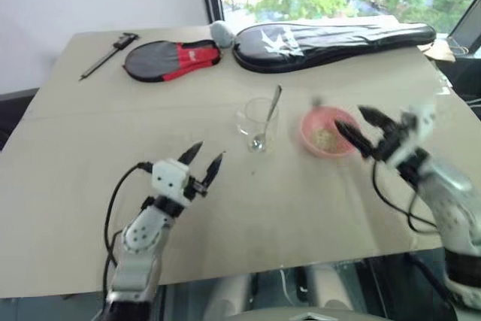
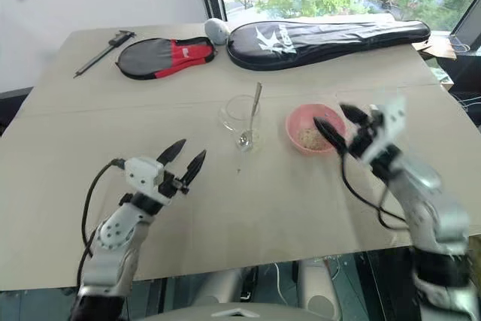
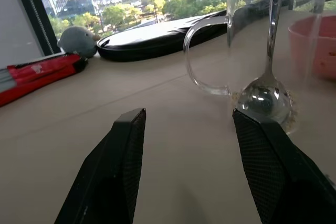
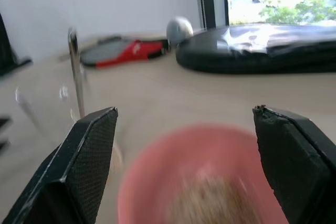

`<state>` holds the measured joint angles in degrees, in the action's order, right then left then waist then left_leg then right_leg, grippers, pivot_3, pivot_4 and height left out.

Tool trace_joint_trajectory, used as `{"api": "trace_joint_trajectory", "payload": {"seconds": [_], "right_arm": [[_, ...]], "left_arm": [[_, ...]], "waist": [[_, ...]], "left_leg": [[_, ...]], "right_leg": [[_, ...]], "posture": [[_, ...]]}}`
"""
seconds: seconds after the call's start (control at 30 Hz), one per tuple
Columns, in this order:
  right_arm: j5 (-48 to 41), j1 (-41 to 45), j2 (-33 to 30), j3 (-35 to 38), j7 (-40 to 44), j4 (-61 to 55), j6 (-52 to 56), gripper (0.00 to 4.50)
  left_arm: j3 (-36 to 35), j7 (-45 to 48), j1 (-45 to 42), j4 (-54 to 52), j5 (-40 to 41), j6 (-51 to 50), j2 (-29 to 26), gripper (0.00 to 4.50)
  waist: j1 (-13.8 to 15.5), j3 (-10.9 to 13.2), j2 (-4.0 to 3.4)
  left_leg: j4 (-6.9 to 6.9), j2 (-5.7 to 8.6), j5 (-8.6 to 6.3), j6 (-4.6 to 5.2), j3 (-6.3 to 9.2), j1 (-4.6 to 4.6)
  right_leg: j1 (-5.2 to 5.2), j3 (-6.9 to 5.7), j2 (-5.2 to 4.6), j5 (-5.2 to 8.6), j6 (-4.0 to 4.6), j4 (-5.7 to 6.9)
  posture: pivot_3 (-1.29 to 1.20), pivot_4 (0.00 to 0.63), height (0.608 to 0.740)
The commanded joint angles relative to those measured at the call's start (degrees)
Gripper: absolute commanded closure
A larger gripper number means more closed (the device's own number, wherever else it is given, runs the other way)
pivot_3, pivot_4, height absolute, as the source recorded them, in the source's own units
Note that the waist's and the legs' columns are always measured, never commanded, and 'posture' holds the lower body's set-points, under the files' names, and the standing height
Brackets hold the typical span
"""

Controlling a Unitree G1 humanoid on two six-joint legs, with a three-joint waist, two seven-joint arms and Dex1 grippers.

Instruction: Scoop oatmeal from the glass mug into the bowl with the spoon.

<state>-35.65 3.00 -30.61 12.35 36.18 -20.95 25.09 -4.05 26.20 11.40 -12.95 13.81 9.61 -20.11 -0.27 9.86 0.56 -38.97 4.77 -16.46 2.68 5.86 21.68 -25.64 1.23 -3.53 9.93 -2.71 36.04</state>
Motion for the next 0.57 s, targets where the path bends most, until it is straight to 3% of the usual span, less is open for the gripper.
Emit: {"api": "trace_joint_trajectory", "payload": {"seconds": [0.03, 0.2, 0.33, 0.57], "right_arm": [[0.8, -8.7, -2.4, 1.2, 9.0, -4.8, -6.6, 0.34], [3.2, -16.0, -3.3, 0.1, 14.8, -0.6, -11.2, 0.34], [6.2, -16.3, -2.7, -0.7, 17.2, 5.6, -15.8, 0.34], [7.7, -14.4, -2.3, -1.4, 19.1, 11.2, -18.9, 0.34]], "left_arm": [[0.4, 0.1, 5.8, -8.5, 0.9, -3.0, -0.6, 1.79], [0.6, -0.9, 13.0, -12.6, -2.0, -4.4, -0.3, 1.79], [1.3, -2.1, 17.3, -14.7, -4.1, -4.9, 0.4, 1.79], [1.2, -4.1, 20.7, -17.0, -6.1, -5.4, 1.4, 1.79]], "waist": [[-0.3, 0.0, -0.01], [-0.4, 0.0, -0.01], [-0.4, 0.1, 0.11], [-0.1, 0.1, 0.09]], "left_leg": [[0.00, -0.03, 0.00, 0.01, -0.03, 0.01], [-0.01, -0.20, -0.02, 0.03, -0.12, -0.41], [0.00, -0.46, -0.34, -0.03, -0.20, -1.00], [0.01, -0.45, -0.21, 0.23, -0.21, -0.94]], "right_leg": [[0.00, 0.04, 0.05, 0.00, -0.01, -0.07], [0.42, -0.01, 0.07, 0.18, -0.24, -0.10], [1.18, -0.24, -0.14, 0.33, -0.04, -0.24], [0.92, -0.38, -0.15, 0.22, -0.24, -0.28]], "posture": [[0.00, 0.150, 0.740], [0.00, 0.150, 0.740], [0.00, 0.150, 0.740], [0.00, 0.150, 0.740]]}}
